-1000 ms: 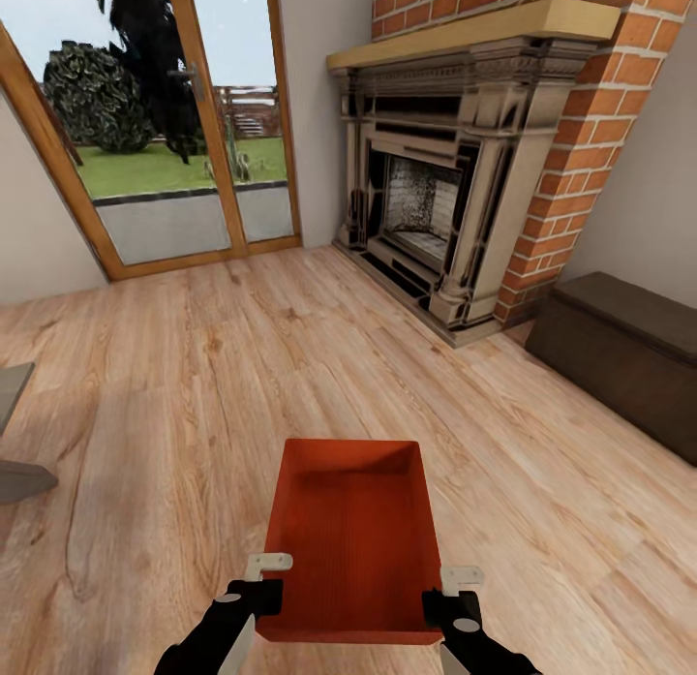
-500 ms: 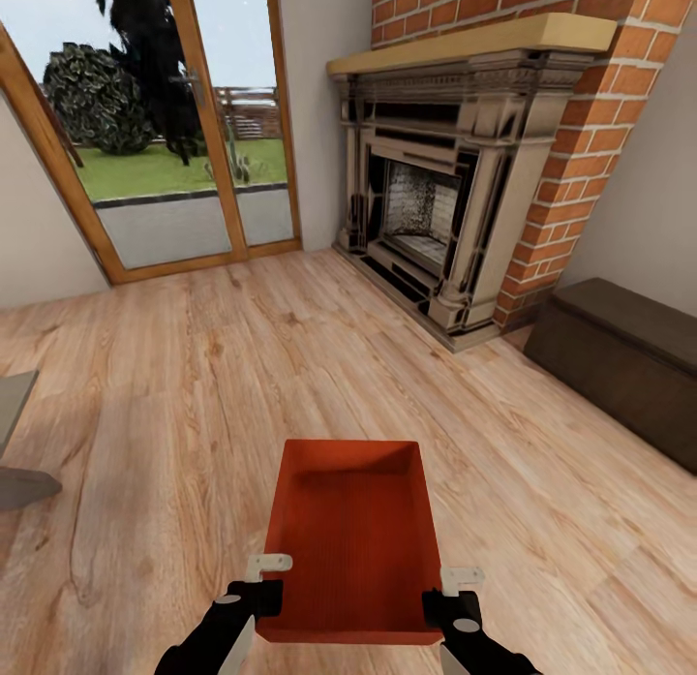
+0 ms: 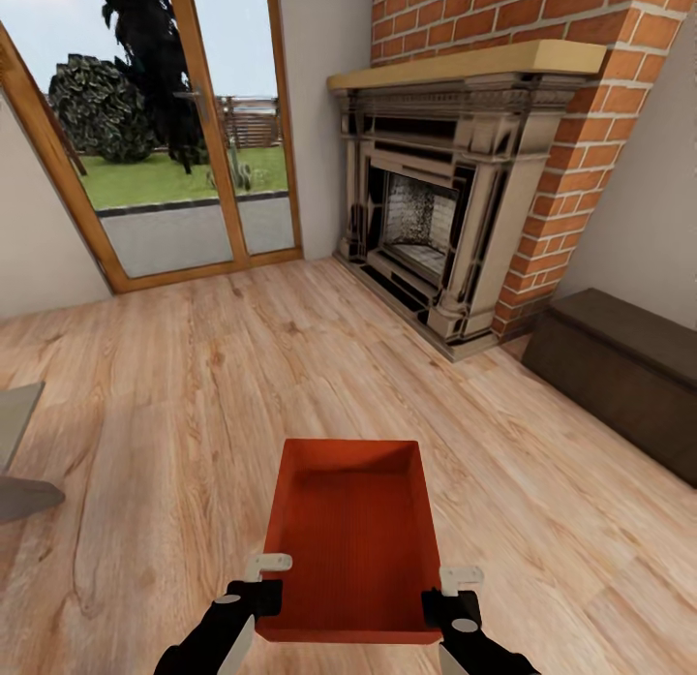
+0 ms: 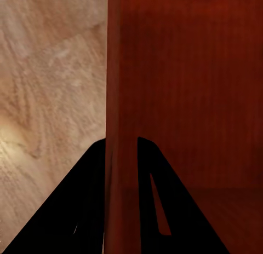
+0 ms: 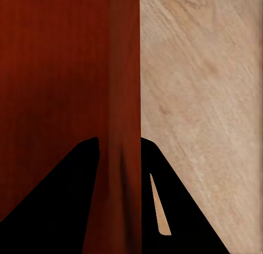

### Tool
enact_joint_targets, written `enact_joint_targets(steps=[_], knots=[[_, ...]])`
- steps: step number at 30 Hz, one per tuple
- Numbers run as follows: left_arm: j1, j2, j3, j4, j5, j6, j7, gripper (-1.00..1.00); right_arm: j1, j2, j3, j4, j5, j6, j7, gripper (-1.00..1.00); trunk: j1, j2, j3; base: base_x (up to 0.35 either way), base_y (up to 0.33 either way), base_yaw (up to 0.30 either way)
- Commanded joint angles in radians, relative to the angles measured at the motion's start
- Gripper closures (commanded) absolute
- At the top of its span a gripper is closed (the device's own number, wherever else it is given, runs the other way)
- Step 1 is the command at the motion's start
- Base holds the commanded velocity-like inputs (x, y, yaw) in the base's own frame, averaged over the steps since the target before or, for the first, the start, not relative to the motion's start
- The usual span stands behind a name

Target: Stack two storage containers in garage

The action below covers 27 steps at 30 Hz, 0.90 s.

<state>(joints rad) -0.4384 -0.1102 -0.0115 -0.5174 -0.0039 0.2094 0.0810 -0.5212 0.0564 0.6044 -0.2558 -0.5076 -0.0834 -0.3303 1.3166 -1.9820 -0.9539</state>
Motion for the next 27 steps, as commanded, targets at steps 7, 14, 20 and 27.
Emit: enact_joint_targets(steps=[7,14,20,27], knots=[[0.000,-0.002,-0.007,-0.004,0.002,0.005,0.008,1.00,0.000,0.000,0.010,0.006,-0.032,-0.009,-0.015,1.00,-0.027,0.049,0.032,0.000,0.000,0.000],[0.000,-0.002,-0.007,-0.004,0.003,0.005,0.008,1.00,0.000,0.000,0.010,0.006,-0.032,-0.010,-0.021,1.00,-0.054,0.098,0.065,0.000,0.000,0.000],[0.000,-0.002,-0.007,-0.004,0.004,0.005,0.008,1.00,0.000,0.000,0.010,0.006,-0.032,-0.010,-0.025,1.00,-0.077,0.140,0.094,0.000,0.000,0.000],[0.000,-0.002,-0.007,-0.004,0.004,0.005,0.008,1.00,0.000,0.001,0.009,0.006,-0.032,-0.010,-0.029,1.00,-0.104,0.189,0.127,0.000,0.000,0.000]])
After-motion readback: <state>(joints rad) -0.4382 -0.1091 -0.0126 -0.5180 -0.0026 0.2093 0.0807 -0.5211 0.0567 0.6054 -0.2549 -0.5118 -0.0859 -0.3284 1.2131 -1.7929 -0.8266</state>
